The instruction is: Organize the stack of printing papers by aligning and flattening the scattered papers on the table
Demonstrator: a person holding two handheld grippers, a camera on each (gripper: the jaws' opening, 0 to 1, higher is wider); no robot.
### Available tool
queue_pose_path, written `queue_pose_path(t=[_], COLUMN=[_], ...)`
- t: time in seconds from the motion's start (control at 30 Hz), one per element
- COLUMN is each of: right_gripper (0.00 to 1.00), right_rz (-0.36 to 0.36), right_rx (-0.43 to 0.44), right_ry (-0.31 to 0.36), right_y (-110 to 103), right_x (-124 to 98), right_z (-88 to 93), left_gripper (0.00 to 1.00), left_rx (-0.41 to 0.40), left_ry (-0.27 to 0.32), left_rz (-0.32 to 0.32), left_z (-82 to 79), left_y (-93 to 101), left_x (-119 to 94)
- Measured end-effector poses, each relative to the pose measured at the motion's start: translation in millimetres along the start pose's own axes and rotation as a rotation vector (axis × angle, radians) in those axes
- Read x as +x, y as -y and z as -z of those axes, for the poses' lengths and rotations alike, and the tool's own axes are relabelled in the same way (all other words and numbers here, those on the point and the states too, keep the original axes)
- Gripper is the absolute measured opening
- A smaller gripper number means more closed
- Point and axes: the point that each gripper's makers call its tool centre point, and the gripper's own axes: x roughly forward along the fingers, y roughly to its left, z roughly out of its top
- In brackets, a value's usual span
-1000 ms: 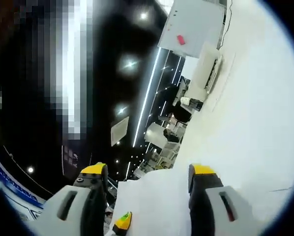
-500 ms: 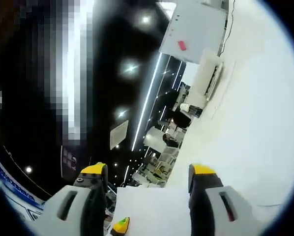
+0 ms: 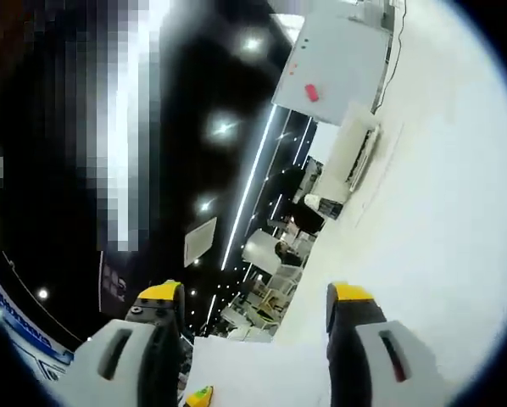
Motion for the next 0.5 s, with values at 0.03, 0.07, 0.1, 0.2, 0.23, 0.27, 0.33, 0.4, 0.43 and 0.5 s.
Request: queue_pose_path(t=[0.03, 0.07, 0.1, 0.2, 0.23, 0.27, 0.33, 0.4, 0.43, 0.5], right_gripper=[0.64, 0.64, 0.64, 0.64, 0.64, 0.64, 0.64, 0.64, 0.64, 0.64], right_rz=[0.002, 0.003, 0.005, 0.011, 0.013, 0.016, 0.023, 0.026, 0.028, 0.032], right_rx=[-0.003, -0.008, -0.018, -0.04, -0.049, -0.058, -0.085, -0.108, -0.117, -0.128], right_ry=[0.004, 0.008, 0.014, 0.024, 0.028, 0.032, 0.033, 0.034, 0.037, 0.039], right_y=[0.9, 1.7, 2.7, 4.8, 5.6, 6.4, 8.1, 9.2, 9.7, 11.0], right_x=[-0.3, -0.7, -1.2, -2.8, -3.3, -3.9, -5.4, -6.6, -7.4, -8.6], right_z=[-2.8, -5.7, -9.4, -16.5, -19.1, -21.7, -25.1, -28.0, -29.7, -32.8], left_gripper=[0.06, 0.06, 0.06, 0.06, 0.06, 0.06, 0.06, 0.06, 0.06, 0.06], left_rx=[0.0, -0.001, -0.001, -0.001, 0.0, 0.0, 0.002, 0.003, 0.002, -0.005], left_ry=[0.0, 0.0, 0.0, 0.0, 0.0, 0.0, 0.0, 0.0, 0.001, 0.001], left_rz=[0.0, 0.0, 0.0, 0.0, 0.0, 0.0, 0.0, -0.001, -0.002, -0.003], left_z=[-0.1, 0.1, 0.1, 0.6, 0.6, 0.7, 0.1, 0.2, 0.1, -0.3], left_y=[-0.2, 0.0, 0.1, 0.7, 0.8, 0.9, 0.0, 0.0, 0.0, -0.5], left_x=[0.1, 0.1, 0.1, 0.3, 0.3, 0.4, 0.4, 0.3, 0.3, 0.3])
